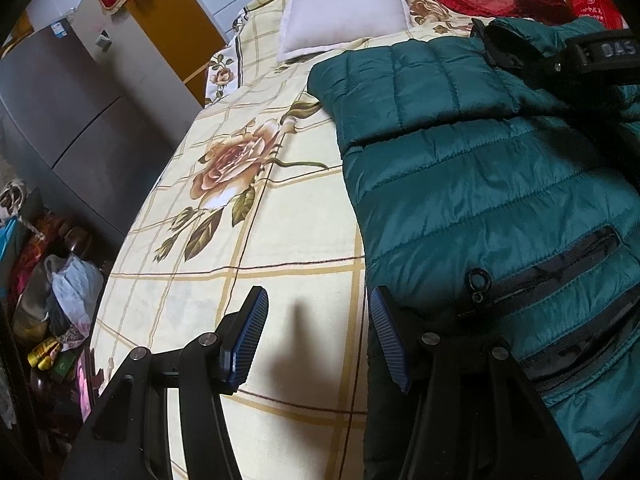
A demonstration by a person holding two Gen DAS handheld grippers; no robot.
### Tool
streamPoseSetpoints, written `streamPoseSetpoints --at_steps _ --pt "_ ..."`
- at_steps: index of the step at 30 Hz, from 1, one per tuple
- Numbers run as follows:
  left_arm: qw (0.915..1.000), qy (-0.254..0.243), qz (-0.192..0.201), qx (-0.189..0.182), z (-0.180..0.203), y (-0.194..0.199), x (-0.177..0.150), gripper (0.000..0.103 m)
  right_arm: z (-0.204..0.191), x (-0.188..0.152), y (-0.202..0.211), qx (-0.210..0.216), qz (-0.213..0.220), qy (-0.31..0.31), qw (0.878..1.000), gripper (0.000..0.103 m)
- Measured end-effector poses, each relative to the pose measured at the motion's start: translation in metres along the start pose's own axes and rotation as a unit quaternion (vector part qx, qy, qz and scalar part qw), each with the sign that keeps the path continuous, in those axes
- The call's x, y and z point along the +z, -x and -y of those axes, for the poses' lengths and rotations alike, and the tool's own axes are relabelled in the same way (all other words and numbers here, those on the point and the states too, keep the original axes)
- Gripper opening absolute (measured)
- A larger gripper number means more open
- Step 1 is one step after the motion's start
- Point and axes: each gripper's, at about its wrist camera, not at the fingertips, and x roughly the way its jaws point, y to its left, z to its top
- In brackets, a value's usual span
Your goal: Fold large clothes
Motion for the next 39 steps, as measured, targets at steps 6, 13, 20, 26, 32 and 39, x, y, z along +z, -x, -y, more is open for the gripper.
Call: streamPoseSetpoints --at_steps 6,13,20,26,32,39 --pt "1.0000 0.004 -0.002 -0.007 -0.002 0.001 0.000 0.036 -0.008 0.002 0.032 0.018 0.002 0.009 1.000 0.084" --pt "0.9999 0.008 -0.002 -0.010 -0.003 0.004 -0.001 0.036 0.009 -0.010 0.103 0.024 0.042 0.021 0.999 0.084" --pt "0.9983 0.045 0.008 -0.038 -0.010 0.013 0.004 0.036 0.065 -0.041 0.163 -0.075 0.091 0.005 0.993 0.089" --pt "0.9888 0.088 0.048 -0.111 -0.001 0.038 0.021 0.036 0.150 -0.074 0.169 -0.132 0.126 -0.119 0.976 0.089" --pt "0.9693 0.104 0.044 -0.218 0.040 0.045 0.078 0.036 0.218 -0.105 0.160 -0.120 0.090 -0.260 0.954 0.089" --pt "0.9441 0.166 0.062 -0.278 0.078 0.047 0.141 0.036 0.232 -0.121 0.182 -0.121 0.092 -0.255 0.955 0.089"
